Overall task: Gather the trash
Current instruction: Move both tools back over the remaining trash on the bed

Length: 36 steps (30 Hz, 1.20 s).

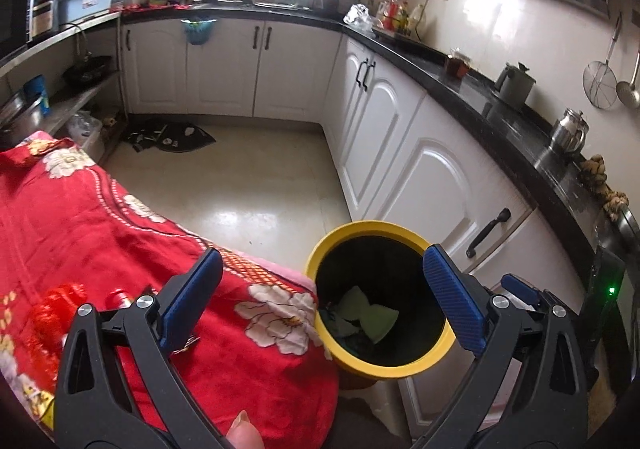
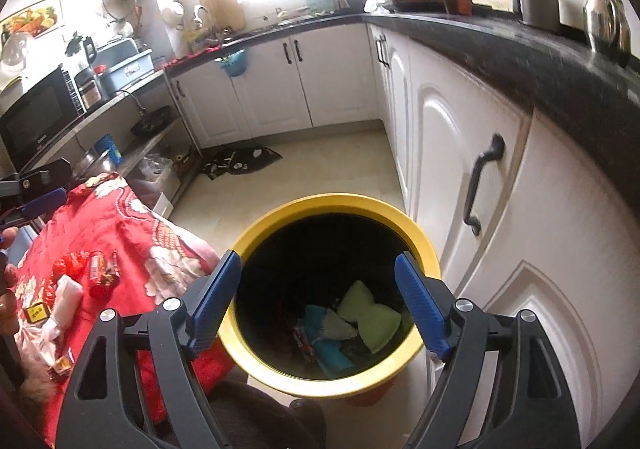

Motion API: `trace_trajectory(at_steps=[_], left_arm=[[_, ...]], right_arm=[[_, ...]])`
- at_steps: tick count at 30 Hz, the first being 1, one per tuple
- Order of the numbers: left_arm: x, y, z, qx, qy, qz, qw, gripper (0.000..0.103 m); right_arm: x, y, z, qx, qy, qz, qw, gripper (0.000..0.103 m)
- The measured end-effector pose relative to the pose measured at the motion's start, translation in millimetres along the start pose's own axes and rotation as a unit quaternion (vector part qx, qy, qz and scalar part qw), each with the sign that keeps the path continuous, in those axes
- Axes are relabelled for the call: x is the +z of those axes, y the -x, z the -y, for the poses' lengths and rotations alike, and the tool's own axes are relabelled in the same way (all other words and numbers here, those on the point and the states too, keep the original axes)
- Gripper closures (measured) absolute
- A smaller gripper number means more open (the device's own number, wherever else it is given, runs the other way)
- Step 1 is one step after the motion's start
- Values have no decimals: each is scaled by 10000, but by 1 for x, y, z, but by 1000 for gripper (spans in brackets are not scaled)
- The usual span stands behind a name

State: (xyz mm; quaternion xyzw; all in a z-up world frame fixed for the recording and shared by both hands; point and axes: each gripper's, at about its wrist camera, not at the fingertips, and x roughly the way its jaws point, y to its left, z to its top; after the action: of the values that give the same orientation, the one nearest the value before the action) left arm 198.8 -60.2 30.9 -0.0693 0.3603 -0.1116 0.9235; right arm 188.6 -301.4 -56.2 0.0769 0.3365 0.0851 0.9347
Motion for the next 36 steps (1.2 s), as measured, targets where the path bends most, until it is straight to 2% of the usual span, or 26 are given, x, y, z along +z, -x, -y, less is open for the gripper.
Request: trace_trajectory(at_steps=[16, 36], left_arm=[[-11, 48, -38, 220, 285, 363, 9987, 11], [-21, 96, -104, 731, 669, 671, 9928, 11]], right_arm=[[12, 34, -47, 263, 372, 436, 9980, 18], [19, 35, -124, 745, 957, 475, 9915, 17]])
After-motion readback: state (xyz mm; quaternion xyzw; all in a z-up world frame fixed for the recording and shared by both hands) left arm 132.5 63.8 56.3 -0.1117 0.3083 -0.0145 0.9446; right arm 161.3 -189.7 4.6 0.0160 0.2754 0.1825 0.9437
